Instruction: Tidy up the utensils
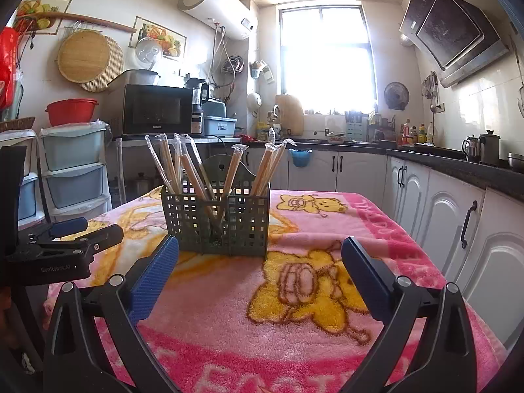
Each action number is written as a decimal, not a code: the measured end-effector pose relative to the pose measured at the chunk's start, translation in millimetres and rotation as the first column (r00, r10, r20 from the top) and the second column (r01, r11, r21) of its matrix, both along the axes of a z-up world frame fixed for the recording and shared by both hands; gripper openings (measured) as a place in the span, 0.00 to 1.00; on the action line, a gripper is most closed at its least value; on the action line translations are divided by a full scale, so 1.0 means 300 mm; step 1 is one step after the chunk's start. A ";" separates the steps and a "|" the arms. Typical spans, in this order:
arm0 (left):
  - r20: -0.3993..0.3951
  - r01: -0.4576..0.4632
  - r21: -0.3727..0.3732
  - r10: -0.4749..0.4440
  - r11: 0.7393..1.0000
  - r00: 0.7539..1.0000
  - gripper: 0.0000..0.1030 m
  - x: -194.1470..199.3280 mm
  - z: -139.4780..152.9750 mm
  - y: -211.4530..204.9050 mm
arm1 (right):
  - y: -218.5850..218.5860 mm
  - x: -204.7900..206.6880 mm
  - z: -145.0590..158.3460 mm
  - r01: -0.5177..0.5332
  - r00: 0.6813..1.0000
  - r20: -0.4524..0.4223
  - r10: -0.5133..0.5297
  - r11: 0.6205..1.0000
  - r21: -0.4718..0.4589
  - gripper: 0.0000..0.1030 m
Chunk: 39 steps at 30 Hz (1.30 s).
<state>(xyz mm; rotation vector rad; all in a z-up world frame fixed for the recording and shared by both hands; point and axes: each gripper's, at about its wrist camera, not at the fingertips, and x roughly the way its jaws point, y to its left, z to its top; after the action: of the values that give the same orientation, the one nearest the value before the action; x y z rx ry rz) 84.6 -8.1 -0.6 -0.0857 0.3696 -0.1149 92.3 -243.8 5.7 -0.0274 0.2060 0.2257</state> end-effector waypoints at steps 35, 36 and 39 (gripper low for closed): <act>0.013 0.001 -0.011 -0.001 1.000 1.000 0.90 -0.009 0.002 0.007 | 0.004 0.000 -0.013 0.021 1.000 0.000 -0.021 1.000 0.005 0.94; 0.013 0.002 -0.012 -0.001 1.000 1.000 0.90 -0.009 0.003 0.007 | 0.004 -0.001 -0.013 0.021 1.000 -0.001 -0.021 1.000 0.005 0.94; 0.013 0.001 -0.012 -0.001 1.000 1.000 0.90 -0.008 0.002 0.007 | 0.004 -0.002 -0.012 0.020 1.000 0.002 -0.020 1.000 0.005 0.94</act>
<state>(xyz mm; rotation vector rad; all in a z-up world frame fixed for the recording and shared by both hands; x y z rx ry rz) 82.1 -6.0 0.1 -0.0962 0.3558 -0.1188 91.8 -242.5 2.0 -0.0204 0.2038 0.2061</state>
